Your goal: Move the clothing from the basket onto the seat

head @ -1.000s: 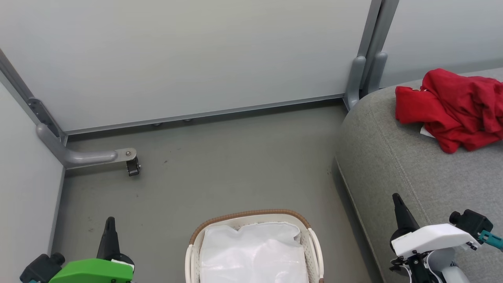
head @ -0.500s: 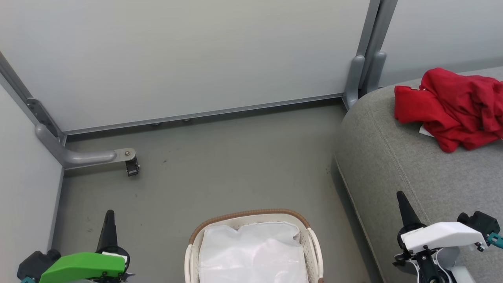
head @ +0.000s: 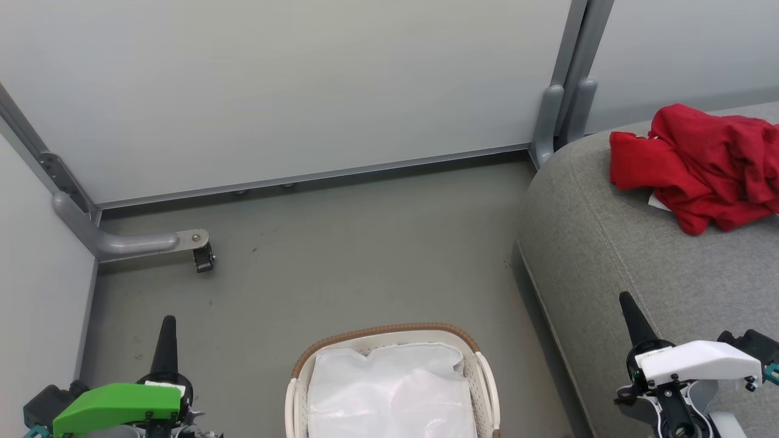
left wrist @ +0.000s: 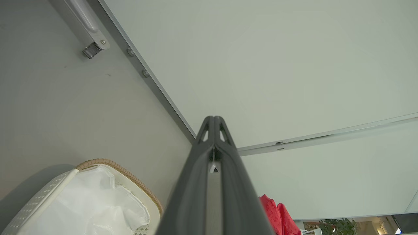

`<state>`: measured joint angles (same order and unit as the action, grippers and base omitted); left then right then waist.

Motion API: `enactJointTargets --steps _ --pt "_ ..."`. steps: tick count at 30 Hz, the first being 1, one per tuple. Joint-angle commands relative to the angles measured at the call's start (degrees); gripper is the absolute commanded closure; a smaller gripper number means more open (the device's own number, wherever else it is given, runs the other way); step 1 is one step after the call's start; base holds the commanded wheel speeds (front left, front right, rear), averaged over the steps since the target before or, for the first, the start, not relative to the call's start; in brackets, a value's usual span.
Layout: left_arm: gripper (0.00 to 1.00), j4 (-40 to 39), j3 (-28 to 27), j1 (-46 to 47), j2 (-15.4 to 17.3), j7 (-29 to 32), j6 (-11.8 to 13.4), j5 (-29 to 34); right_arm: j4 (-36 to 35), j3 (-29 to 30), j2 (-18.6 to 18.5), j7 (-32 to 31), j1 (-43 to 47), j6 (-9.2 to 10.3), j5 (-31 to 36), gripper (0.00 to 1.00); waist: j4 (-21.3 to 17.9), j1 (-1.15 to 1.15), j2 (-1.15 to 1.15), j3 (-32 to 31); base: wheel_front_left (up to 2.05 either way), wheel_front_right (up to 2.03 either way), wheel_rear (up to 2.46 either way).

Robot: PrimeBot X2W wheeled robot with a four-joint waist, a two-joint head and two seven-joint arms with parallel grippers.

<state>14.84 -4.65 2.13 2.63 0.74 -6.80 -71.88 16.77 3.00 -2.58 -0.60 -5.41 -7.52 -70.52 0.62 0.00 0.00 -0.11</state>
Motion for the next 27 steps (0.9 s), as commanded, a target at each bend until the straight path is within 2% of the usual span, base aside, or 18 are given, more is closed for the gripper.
enactJointTargets --steps 1,27 --pt "1.00 -0.6 -0.3 1.6 0.3 0.4 -0.3 -1.5 -0.8 0.4 -0.3 -0.5 -1.1 0.03 -1.5 1.00 0.0 0.00 0.00 0.0 0.00 0.00 0.00" --pt "1.00 -0.8 -1.3 3.4 0.4 3.7 -0.6 -12.7 -2.1 2.3 -0.4 -3.8 -1.1 0.04 -13.5 1.00 -0.3 0.00 0.00 0.2 0.00 0.00 0.00"
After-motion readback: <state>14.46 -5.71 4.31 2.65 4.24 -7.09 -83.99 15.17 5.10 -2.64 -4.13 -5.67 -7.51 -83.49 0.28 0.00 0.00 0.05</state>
